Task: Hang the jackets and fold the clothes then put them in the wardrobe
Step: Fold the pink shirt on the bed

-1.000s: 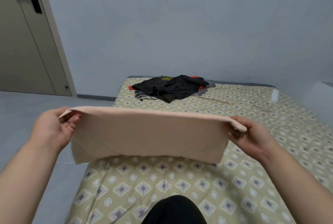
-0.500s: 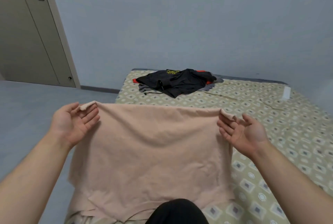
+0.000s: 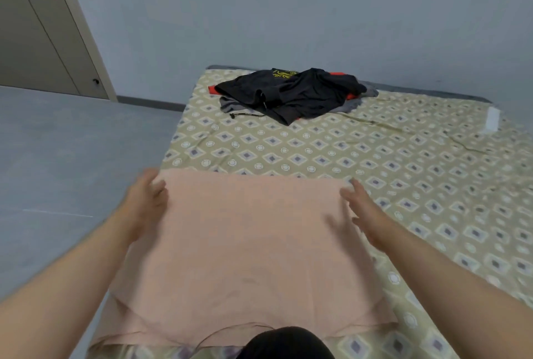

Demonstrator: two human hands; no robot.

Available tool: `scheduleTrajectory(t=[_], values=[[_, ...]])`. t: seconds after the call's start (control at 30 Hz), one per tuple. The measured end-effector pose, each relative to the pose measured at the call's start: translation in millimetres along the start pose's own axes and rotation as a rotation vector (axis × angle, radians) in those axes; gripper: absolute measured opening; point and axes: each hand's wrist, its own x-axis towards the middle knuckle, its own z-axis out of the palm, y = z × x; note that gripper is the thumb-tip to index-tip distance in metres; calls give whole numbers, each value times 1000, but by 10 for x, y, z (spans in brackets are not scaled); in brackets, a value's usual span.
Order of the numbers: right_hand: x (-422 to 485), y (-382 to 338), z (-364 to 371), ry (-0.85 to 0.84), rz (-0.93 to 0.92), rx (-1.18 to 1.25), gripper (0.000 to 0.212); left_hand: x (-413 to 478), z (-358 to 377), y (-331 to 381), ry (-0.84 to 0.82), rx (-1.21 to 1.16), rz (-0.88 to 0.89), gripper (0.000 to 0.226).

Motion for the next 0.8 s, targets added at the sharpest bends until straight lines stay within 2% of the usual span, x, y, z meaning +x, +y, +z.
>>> scheduleTrajectory(t=[0.07,0.1,0.13,0.17,0.23,0.3,0.43,0.53,0.6,0.67,0.73,0.8], values=[[-15,438,135,-1,-71,-535,69,-39,77,-525,-91,648,340,62],[-65,720,197,36,-119,-827,69,-111,139,-790,-165,963,406,73],[-165,971,263,81,-148,-1030,67,-212,163,-994,-215,1190,387,82],[-280,1173,323,138,-152,-1118,65,-273,174,-1186,-216,1353,408,86],[-444,1440,402,279,-145,-1098,64,-318,174,-1429,-158,1485,479,87],[-457,1537,423,386,-118,-1053,66,-332,192,-1432,-100,1506,505,85],[-392,1468,449,407,-23,-1015,73,-312,226,-1407,-84,1541,486,84],[-359,1250,394,501,77,-810,70,-319,219,-1384,-107,1558,447,83],[-320,1000,265,483,185,-555,55,-320,219,-1385,-82,1560,447,82],[-306,777,97,329,303,-209,43,-325,221,-1397,-95,1558,435,82],[-330,635,4,132,386,236,47,-327,223,-1403,-86,1541,430,85],[-399,441,40,4,367,455,54,-368,243,-1381,-90,1528,384,88]])
